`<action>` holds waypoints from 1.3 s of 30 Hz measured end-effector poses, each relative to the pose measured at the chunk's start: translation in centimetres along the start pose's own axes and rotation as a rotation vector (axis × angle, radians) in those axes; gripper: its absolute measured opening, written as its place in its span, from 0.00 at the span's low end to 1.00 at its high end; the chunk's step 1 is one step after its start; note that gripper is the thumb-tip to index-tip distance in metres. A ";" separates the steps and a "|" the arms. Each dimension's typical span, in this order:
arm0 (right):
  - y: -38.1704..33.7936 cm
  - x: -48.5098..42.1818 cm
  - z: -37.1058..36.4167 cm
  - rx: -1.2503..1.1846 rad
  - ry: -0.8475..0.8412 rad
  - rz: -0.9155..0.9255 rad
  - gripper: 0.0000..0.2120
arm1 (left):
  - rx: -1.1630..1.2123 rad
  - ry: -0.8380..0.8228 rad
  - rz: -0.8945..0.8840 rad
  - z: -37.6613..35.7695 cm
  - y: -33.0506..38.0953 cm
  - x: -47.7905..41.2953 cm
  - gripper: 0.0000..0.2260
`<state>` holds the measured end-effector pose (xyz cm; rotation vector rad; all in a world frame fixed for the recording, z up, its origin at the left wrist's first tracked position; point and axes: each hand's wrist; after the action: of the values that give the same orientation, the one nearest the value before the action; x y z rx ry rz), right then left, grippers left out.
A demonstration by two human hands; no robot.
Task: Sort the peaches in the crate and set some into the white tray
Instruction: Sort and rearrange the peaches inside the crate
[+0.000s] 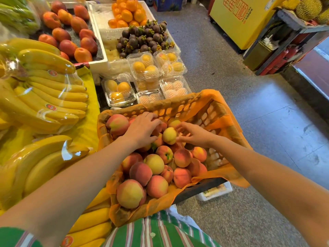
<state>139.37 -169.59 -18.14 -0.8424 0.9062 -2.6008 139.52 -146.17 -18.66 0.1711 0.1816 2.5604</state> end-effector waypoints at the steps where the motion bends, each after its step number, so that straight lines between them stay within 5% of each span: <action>1: -0.4 -0.3 -0.4 -0.015 -0.034 -0.020 0.27 | 0.004 0.003 0.003 0.1 0.0 0.1 0.25; 4: -0.5 -1.6 -2.0 0.079 -0.004 -0.044 0.38 | -0.004 0.007 0.022 0.2 0.0 0.3 0.26; 14: 1.4 0.0 -1.5 0.114 0.180 -0.061 0.31 | -0.181 -0.043 0.015 0.0 0.1 -0.4 0.30; 20: 4.7 3.9 1.0 0.188 0.112 -0.123 0.30 | -0.337 -0.029 -0.050 0.3 0.9 -2.0 0.21; 29: 6.9 5.2 1.3 0.536 -0.029 -0.230 0.29 | 0.298 -0.021 -0.084 -0.6 2.0 -3.3 0.30; 39: 5.3 5.7 2.4 0.486 -0.011 -0.151 0.15 | 0.671 -0.066 -0.056 -1.4 4.0 -5.0 0.25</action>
<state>136.58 -177.21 -17.53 -0.8063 0.1866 -2.7575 141.37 -152.40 -19.80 0.4891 0.9980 2.3397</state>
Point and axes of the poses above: each hand's wrist, its own x-axis away from the middle knuckle, its own z-axis out of the back of the hand, y = z × x, and after that the axes turned 4 degrees about -x, right-handed
